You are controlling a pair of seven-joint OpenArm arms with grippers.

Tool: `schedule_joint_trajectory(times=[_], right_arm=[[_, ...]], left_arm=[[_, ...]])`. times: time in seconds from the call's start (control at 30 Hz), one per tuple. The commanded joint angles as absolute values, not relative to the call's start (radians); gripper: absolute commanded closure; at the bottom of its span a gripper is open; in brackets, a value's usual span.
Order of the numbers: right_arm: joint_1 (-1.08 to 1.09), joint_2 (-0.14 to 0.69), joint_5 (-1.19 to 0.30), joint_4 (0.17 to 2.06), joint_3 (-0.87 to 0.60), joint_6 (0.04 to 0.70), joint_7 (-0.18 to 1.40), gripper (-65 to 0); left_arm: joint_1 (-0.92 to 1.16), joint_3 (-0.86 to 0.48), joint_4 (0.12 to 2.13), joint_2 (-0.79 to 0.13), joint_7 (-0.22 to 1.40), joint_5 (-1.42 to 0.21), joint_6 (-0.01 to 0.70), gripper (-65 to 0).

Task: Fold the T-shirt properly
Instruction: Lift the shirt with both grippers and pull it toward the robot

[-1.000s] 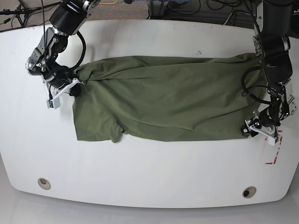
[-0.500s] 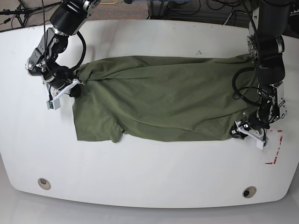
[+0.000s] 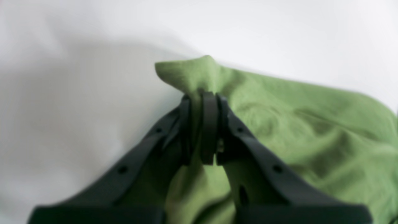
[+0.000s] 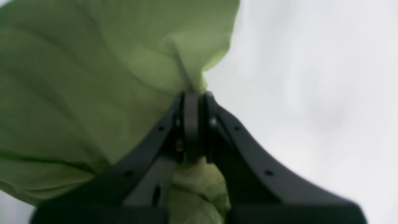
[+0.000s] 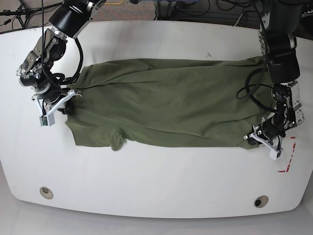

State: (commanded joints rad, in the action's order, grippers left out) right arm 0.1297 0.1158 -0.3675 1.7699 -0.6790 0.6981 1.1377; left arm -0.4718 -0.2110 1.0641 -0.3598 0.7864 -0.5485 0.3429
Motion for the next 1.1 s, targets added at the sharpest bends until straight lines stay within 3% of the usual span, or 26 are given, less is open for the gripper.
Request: schedule_joint_trajectory(times=[0.4, 0.77, 1.1], right_arm=[[0.177, 0.196, -0.366, 1.897, -0.604, 0.698, 1.141, 0.0], [0.377, 0.320, -0.366, 1.886, -0.501, 0.698, 1.142, 0.0], [0.680, 0.449, -0.364, 1.722, -0.332, 0.698, 1.142, 0.0]], left_arm=[[-0.444, -0.424, 1.438, -0.357, 1.024, -0.575, 0.349, 0.0], [-0.529, -0.427, 1.653, -0.381, 1.035, -0.621, 0.344, 0.0], [-0.720, -0.397, 1.722, -0.384, 1.035, -0.512, 0.344, 0.0]])
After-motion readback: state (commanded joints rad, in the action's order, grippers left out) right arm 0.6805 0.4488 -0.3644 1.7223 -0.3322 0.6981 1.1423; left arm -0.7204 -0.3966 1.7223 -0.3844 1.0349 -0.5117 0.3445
